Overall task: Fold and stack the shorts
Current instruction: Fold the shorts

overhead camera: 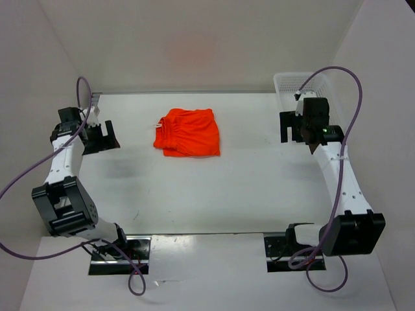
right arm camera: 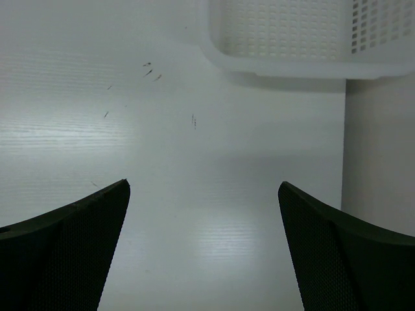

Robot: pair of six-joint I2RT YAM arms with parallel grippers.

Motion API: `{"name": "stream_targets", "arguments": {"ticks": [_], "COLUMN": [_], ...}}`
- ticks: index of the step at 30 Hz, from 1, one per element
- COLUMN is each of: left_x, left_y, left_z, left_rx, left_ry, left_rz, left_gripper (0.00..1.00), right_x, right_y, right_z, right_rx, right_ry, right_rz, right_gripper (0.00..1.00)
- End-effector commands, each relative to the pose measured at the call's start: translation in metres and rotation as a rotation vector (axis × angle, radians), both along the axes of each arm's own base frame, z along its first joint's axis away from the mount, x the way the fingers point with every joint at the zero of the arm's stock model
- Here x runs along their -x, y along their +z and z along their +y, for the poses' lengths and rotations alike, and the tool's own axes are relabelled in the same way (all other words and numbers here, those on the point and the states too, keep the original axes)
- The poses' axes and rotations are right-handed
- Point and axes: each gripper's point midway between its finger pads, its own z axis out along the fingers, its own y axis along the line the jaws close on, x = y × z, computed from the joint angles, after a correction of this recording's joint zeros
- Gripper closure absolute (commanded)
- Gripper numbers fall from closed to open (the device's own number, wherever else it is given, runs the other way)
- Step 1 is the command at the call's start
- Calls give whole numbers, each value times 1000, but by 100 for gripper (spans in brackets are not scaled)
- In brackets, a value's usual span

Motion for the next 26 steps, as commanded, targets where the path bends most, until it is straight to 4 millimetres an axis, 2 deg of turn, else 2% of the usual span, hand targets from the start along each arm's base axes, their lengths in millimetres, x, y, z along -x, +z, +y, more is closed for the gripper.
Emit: {"name": "stream_targets", "arguments": {"ticks": [1, 2, 3, 6, 8, 11, 21, 26], "left_x": [-11, -11, -10, -7, -4, 0, 6, 8], "left_y": [50, 50, 54, 62, 62, 64, 72, 71], "left_z": [0, 2, 1, 6, 5, 7, 4, 3], "left_rx": [-55, -61, -66, -85, -85, -89, -100, -100], "left_ry": [-19, -13, -13, 4, 4, 13, 13, 13], "left_rz": [-179, -176, -187, -206, -206, -213, -238, -238], "left_gripper": [1, 1, 1, 1, 1, 1, 1, 1], "right_x": [12, 14, 16, 20, 24, 28, 27, 30], "right_y": [11, 17, 11, 12, 15, 9, 13, 12], "right_z": [-10, -10, -10, -10, -10, -10, -7, 4], "right_rx": [25, 24, 25, 25, 24, 24, 12, -23], "right_ry": [-59, -60, -60, -60, -60, -60, -46, 15], "right_rz": [-57, -75, -60, -74, -88, -77, -95, -89], "right_gripper": [0, 0, 0, 0, 0, 0, 0, 0]}}
